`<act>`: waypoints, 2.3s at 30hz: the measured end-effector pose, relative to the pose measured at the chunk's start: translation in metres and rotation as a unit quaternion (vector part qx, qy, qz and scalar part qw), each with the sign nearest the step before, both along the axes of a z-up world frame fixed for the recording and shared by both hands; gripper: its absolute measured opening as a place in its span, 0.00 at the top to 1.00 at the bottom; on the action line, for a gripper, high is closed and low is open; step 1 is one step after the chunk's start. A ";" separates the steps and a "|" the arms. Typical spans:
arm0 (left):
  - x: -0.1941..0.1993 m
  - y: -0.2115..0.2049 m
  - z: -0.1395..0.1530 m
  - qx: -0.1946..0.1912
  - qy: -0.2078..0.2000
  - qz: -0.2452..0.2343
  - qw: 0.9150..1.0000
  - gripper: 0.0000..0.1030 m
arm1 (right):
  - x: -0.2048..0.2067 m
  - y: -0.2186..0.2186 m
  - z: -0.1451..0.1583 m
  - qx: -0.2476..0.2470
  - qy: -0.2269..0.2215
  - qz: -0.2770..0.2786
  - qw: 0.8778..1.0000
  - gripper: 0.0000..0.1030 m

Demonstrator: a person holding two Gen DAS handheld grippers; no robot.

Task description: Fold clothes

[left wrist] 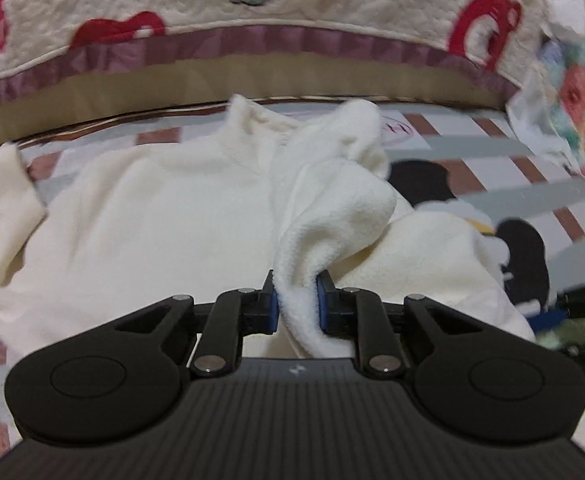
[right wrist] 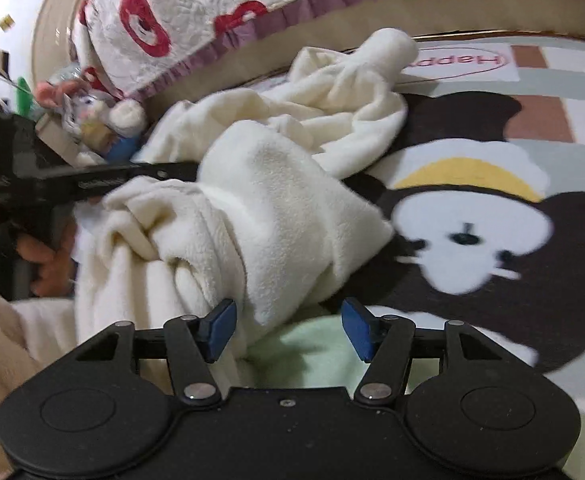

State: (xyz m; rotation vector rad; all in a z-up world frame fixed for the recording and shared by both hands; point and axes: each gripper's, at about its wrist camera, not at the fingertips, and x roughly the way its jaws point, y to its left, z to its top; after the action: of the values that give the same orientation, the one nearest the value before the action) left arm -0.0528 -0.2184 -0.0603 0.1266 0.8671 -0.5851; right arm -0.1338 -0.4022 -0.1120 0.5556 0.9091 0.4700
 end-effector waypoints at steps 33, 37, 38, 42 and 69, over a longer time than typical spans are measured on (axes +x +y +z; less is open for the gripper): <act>0.012 0.051 -0.017 -0.042 0.043 0.096 0.994 0.93 | -0.006 -0.006 0.068 -0.250 -0.110 -0.218 0.937 0.72; 0.014 0.057 -0.023 -0.040 0.056 0.107 0.992 0.91 | -0.003 -0.025 0.078 -0.295 -0.128 -0.219 0.921 0.88; 0.014 0.058 -0.025 -0.039 0.060 0.110 0.991 0.91 | 0.000 -0.035 0.080 -0.292 -0.128 -0.219 0.922 0.88; 0.016 0.062 -0.025 -0.042 0.055 0.126 0.990 0.91 | 0.010 -0.072 0.099 -0.345 -0.153 -0.230 0.897 0.90; 0.012 0.098 -0.025 -0.003 0.082 0.210 0.974 0.69 | -0.061 -0.201 -0.007 -0.103 0.079 -0.296 0.946 0.44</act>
State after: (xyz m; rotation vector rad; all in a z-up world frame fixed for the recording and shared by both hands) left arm -0.0412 -0.1202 -0.0850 -0.1121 1.0176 -0.2015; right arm -0.1943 -0.6033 -0.1191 0.6473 0.8801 -0.2149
